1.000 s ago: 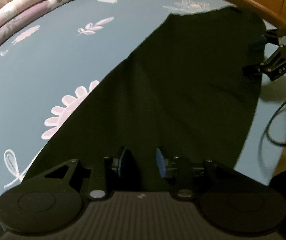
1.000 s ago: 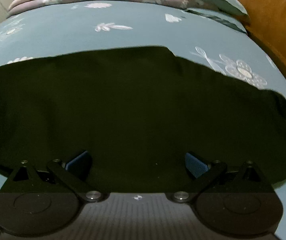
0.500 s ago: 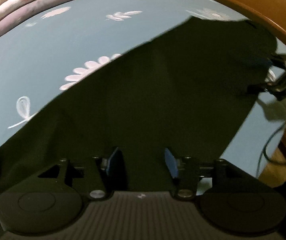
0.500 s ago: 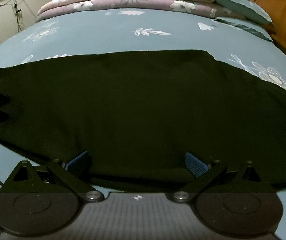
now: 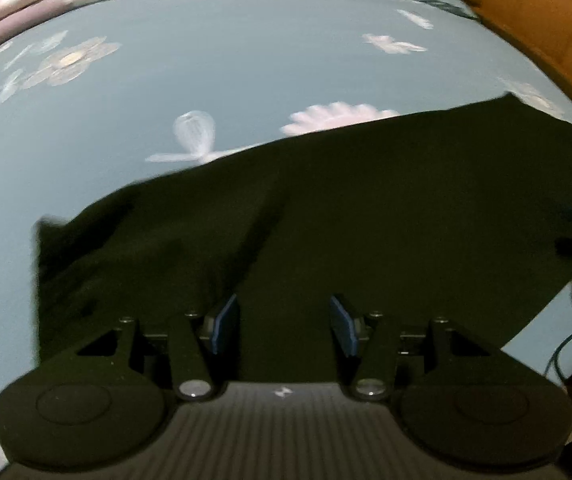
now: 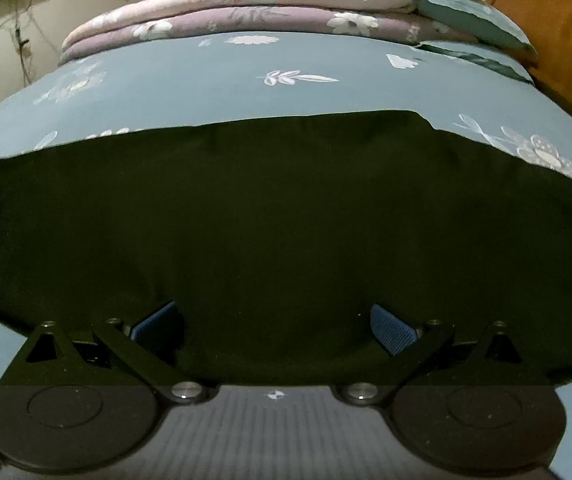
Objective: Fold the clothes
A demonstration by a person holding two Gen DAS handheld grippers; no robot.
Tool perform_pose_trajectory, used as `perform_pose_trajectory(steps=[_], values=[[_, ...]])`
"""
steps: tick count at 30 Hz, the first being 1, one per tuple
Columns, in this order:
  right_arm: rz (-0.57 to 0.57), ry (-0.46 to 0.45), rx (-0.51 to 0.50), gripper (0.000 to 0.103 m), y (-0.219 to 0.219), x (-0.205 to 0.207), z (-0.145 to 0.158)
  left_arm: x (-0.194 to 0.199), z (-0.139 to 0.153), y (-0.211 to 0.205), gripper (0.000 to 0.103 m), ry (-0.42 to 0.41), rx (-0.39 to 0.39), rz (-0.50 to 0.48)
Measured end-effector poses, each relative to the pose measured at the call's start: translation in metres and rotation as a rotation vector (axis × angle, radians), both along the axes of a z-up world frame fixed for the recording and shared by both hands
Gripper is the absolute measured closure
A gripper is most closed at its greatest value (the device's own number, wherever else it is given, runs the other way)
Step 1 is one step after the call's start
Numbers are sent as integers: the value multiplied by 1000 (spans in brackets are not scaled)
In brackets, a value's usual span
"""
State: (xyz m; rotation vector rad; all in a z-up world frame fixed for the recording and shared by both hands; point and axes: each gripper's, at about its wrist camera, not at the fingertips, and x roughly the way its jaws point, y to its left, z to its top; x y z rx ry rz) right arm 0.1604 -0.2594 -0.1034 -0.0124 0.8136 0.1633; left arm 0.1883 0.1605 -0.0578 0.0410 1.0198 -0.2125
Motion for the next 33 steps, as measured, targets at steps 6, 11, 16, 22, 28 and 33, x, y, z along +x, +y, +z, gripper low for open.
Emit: perform_pose_trajectory(steps=[6, 11, 16, 22, 28, 33], values=[[-19, -27, -8, 0, 3, -3, -4, 2, 18, 26, 46, -83, -15, 91], [-26, -25, -11, 0, 4, -1, -4, 23, 7, 54, 46, -30, -53, 193], [-28, -30, -9, 0, 4, -3, -4, 6, 7, 71, 46, -15, -53, 234], [-47, -36, -8, 0, 4, -3, -6, -17, 18, 44, 42, -61, -15, 108], [-48, -39, -13, 0, 6, -3, -6, -21, 6, 40, 43, -28, 17, 154], [-51, -3, 3, 0, 0, 3, 7, 3, 27, 10, 40, -107, -17, 70]])
